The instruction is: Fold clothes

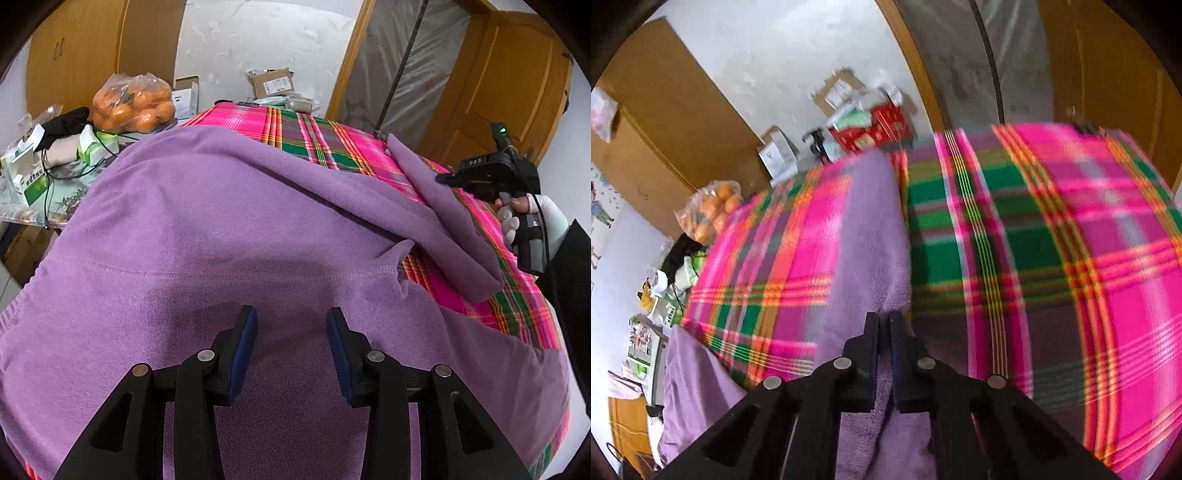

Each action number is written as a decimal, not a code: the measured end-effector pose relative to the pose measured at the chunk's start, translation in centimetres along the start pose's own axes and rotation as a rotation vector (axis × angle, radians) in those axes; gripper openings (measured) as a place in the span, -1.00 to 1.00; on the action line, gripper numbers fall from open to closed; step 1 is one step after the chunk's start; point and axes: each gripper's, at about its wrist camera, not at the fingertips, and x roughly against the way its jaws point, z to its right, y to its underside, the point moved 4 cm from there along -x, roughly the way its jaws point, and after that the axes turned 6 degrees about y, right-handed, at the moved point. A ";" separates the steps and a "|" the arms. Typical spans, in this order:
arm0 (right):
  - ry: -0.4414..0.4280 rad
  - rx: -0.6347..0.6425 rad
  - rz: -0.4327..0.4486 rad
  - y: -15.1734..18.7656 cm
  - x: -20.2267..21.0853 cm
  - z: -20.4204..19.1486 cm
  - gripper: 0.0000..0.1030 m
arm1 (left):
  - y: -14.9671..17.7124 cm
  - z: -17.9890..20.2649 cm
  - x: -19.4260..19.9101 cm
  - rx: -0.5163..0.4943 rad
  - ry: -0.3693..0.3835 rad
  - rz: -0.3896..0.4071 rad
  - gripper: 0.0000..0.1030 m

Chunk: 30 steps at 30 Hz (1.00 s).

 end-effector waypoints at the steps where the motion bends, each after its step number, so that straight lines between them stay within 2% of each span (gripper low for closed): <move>1: -0.008 0.010 0.014 -0.2 0.6 -0.2 -0.89 | 0.0 0.0 0.0 0.001 0.001 0.000 -0.21; 4: -0.021 0.025 0.062 -0.6 2.8 -0.9 -0.89 | 0.0 0.0 0.0 -0.001 0.000 0.000 -0.21; 9: -0.035 0.033 0.175 -0.4 8.8 -0.5 -0.89 | 0.0 0.0 0.1 0.003 0.004 0.000 -0.21; 12: 0.016 -0.023 0.249 0.8 13.7 2.5 -0.89 | 0.0 0.1 0.1 -0.001 -0.001 -0.001 -0.21; 17: 0.096 -0.171 0.327 5.5 20.6 9.0 -0.89 | 0.1 0.2 0.0 -0.005 -0.007 -0.002 -0.21; 21: 0.157 -0.269 0.278 11.6 22.3 12.6 -0.87 | 0.0 0.2 0.0 -0.012 -0.015 -0.005 -0.21; 23: 0.163 -0.270 0.201 14.7 21.7 13.0 -0.85 | 0.0 0.3 0.0 -0.018 -0.021 -0.006 -0.21; 26: 0.128 -0.218 0.077 18.2 20.1 12.5 -0.79 | 0.0 0.4 -0.1 -0.027 -0.031 -0.009 -0.20; 28: 0.097 -0.195 0.064 19.3 20.0 12.4 -0.70 | 0.0 0.5 -0.1 -0.033 -0.038 -0.011 -0.19; 30: 0.105 -0.246 0.103 19.3 20.9 13.9 -0.67 | 0.0 0.6 -0.2 -0.038 -0.041 -0.012 -0.19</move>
